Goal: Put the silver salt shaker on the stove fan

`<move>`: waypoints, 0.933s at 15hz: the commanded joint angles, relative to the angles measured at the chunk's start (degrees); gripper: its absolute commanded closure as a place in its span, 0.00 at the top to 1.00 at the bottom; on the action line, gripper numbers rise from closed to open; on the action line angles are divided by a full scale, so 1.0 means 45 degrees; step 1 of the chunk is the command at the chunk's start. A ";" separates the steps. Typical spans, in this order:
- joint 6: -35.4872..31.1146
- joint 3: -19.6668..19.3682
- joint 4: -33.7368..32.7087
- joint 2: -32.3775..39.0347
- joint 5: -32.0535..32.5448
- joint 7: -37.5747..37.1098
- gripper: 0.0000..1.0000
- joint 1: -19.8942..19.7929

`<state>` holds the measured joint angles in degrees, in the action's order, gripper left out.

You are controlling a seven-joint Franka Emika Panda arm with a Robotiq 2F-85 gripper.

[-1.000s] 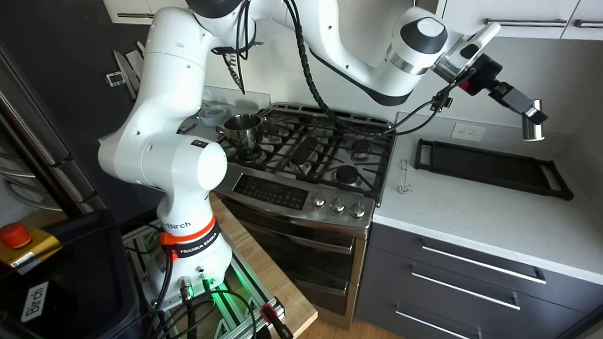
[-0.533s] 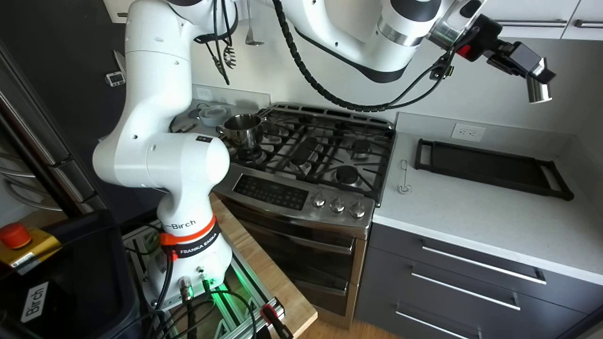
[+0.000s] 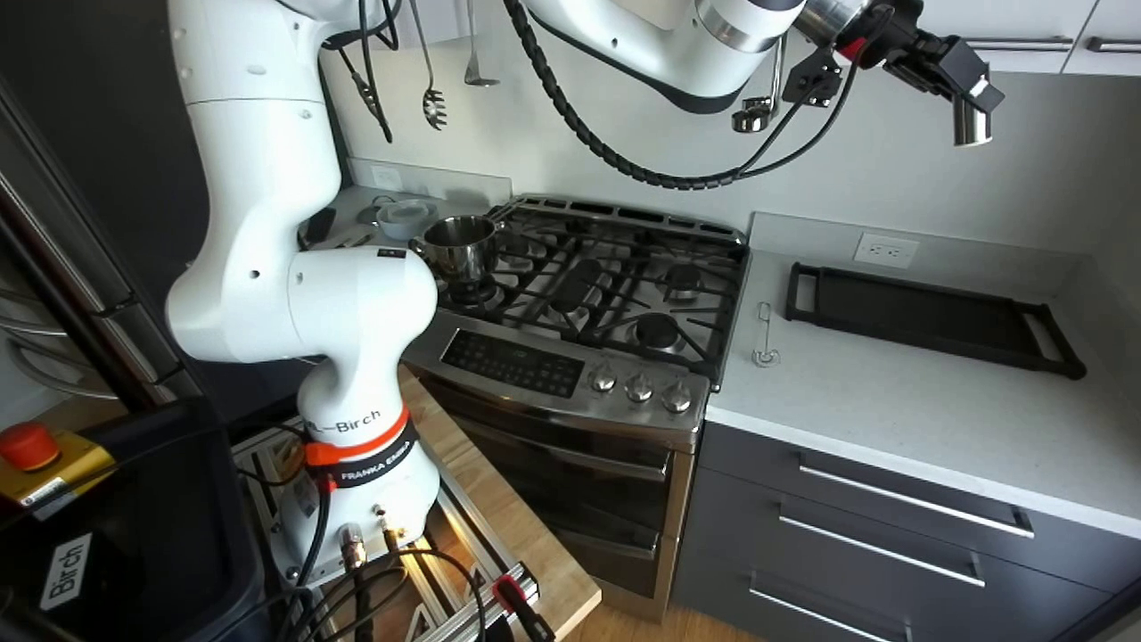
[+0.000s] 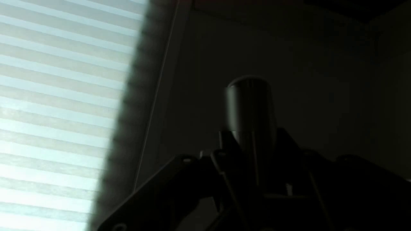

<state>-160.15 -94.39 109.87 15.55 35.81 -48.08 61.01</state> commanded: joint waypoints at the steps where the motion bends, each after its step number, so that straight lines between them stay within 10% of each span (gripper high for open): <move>1: 0.0000 -0.0024 0.0016 -0.0146 0.0000 0.0033 0.36 0.0101; 2: 0.0000 -0.0030 0.0038 -0.0234 0.0000 0.0047 0.11 0.0139; 14: 0.2682 -0.2959 -0.2496 -0.2322 -0.3463 0.2749 0.11 0.4338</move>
<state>-152.15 -104.82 101.83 9.92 25.97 -41.26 74.30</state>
